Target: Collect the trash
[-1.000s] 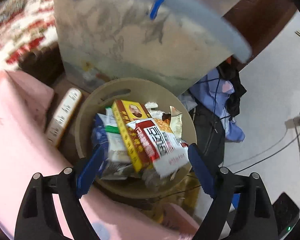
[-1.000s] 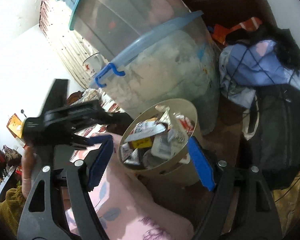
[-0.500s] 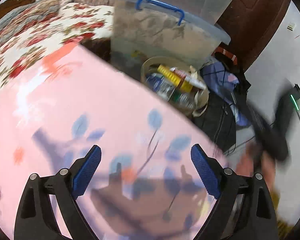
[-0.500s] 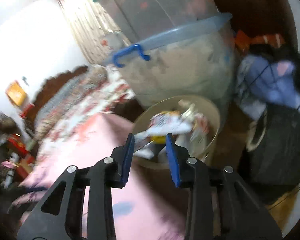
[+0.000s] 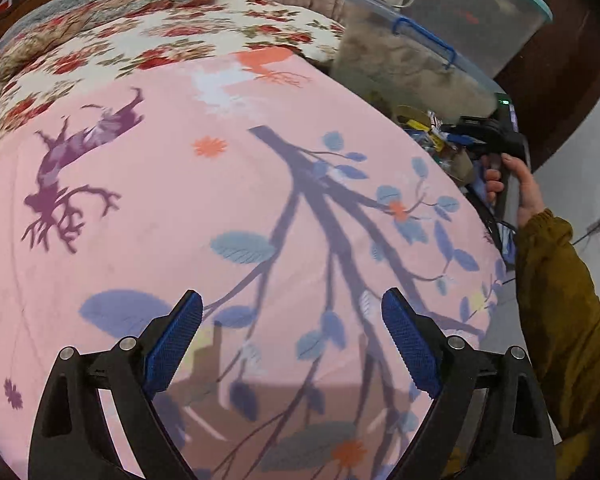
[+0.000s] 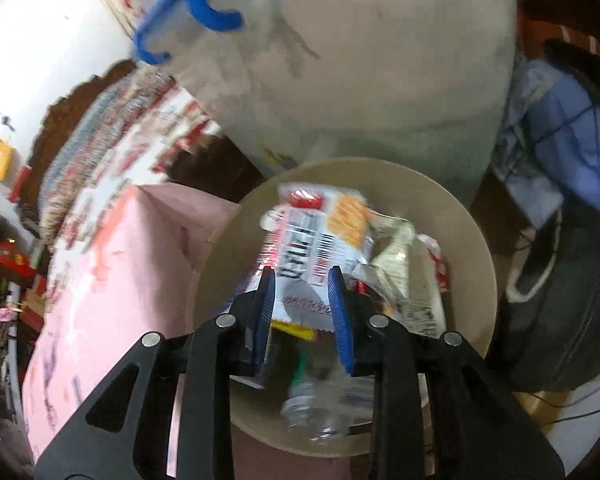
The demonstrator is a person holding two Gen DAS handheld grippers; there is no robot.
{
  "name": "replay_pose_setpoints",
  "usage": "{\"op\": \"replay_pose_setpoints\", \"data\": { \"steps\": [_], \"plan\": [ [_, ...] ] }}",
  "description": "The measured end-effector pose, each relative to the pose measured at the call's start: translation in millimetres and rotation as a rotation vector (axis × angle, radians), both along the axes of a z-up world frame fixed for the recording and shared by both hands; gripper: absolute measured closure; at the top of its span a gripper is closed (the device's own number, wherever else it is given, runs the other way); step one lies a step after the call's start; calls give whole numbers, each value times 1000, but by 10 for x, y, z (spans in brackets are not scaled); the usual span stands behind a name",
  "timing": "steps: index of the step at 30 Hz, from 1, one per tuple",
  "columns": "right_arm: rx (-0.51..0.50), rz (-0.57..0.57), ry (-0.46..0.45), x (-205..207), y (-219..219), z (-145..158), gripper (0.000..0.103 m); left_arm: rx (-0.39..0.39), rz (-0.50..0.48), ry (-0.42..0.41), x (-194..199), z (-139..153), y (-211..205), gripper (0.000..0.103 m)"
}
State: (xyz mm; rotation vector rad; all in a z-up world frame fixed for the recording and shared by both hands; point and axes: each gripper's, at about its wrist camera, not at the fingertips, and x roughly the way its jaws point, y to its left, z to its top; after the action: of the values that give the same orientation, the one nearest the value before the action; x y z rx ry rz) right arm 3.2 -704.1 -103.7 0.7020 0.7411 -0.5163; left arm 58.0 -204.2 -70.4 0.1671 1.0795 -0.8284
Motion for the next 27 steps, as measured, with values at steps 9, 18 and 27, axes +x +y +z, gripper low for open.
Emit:
{"op": "replay_pose_setpoints", "data": {
  "steps": [9, 18, 27],
  "plan": [
    [-1, -10, -151, -534, 450, 397, 72, -27, -46, -58, -106, 177, -169, 13],
    [-68, -38, -200, -1303, 2033, 334, 30, 20, 40, -187, -195, 298, -63, 9],
    [-30, -28, -171, -1377, 2926, 177, 18, 54, 106, -266, -280, 336, 207, 9]
  ]
}}
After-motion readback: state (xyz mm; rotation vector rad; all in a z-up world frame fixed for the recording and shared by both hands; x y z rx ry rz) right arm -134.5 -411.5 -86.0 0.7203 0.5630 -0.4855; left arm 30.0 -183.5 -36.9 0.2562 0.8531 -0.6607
